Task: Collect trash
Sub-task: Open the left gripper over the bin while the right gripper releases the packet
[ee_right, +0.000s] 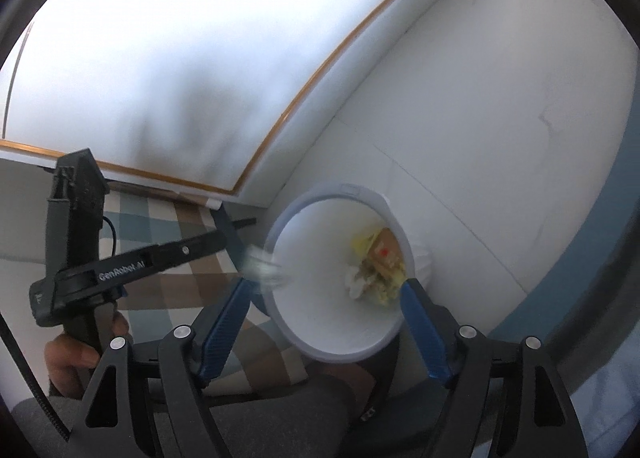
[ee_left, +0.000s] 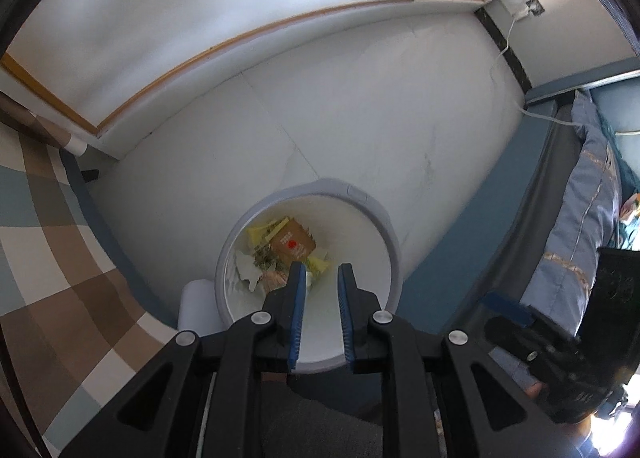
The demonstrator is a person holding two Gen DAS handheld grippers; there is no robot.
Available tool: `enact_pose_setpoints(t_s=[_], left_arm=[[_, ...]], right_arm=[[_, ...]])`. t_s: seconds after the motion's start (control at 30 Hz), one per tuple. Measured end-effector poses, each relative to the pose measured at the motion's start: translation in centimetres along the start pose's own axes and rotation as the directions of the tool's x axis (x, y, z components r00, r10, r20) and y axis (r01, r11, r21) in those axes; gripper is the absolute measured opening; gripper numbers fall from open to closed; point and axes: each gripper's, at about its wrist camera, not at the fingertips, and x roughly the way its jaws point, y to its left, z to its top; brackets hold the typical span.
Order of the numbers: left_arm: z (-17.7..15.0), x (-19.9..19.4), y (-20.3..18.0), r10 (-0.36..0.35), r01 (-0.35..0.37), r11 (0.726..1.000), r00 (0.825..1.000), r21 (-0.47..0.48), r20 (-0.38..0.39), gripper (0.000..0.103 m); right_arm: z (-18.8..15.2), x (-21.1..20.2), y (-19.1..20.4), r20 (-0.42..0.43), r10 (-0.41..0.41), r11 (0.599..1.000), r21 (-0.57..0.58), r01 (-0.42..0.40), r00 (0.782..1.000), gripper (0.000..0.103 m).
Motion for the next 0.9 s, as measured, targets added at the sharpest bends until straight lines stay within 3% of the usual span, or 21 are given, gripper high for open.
enact_pose_setpoints(t_s=[0.07, 0.17, 0.4, 0.63, 0.9], left_arm=[[-0.3, -0.4, -0.3, 0.008, -0.008, 1.000, 1.000, 0.016, 0.013, 0.039], [-0.9, -1.7, -0.6, 0.035, -0.037, 0.999, 0.997, 0.036, 0.063, 0.064], [-2.4, -5.3, -0.3, 0.092, -0.100, 0.994, 0.981, 0.041, 0.172, 0.073], [-3.7, -8.7, -0.3, 0.122, -0.133, 0.991, 0.951, 0.020, 0.283, 0.079], [-5.1, -11.1, -0.1, 0.122, -0.130, 0.991, 0.936, 0.004, 0.330, 0.080]], right_arm=[[0.0, -0.5, 0.0, 0.010, 0.007, 1.000, 0.007, -0.007, 1.000, 0.078], [-0.1, -1.2, 0.3, 0.023, 0.006, 1.000, 0.006, -0.006, 1.000, 0.078], [-0.7, -2.8, 2.1, 0.062, 0.003, 1.000, -0.029, -0.001, 0.998, 0.079], [-1.2, -4.8, 4.3, 0.093, 0.033, 0.997, -0.075, -0.026, 0.995, 0.087], [-2.1, -6.3, 5.9, 0.097, 0.056, 0.993, -0.107, -0.046, 0.994, 0.092]])
